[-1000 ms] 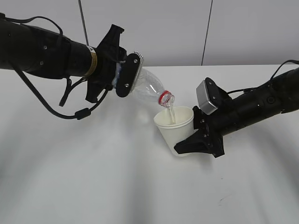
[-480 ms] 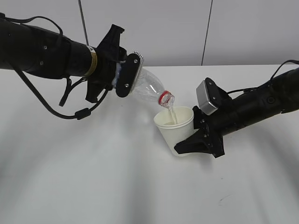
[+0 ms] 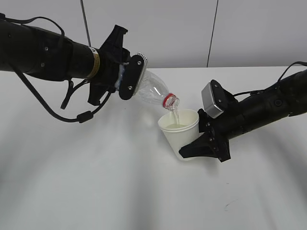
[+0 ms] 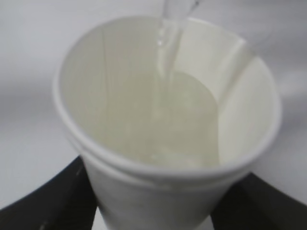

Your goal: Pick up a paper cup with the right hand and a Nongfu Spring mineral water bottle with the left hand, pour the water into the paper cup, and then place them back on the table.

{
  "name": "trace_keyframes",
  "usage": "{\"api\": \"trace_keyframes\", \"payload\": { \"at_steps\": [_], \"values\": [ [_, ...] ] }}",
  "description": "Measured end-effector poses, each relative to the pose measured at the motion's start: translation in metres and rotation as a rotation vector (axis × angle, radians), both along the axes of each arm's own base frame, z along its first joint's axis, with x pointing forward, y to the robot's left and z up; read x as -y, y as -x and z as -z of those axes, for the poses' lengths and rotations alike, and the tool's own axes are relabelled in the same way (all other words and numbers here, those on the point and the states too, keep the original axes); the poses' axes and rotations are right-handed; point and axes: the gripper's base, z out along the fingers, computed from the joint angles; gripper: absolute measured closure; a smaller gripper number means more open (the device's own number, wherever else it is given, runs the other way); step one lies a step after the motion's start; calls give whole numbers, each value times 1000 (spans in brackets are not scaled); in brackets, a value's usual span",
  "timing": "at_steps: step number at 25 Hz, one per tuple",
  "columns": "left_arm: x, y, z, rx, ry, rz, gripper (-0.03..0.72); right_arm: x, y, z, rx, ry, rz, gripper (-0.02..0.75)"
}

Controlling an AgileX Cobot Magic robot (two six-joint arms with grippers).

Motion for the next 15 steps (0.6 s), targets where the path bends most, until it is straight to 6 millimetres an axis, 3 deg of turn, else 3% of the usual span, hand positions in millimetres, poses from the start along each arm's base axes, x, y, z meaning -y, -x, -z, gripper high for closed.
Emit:
{"api": "trace_keyframes", "payload": {
  "at_steps": [15],
  "values": [
    [0,0,0,0,0,0,348,0,0,0,0,0,0,279]
  ]
}}
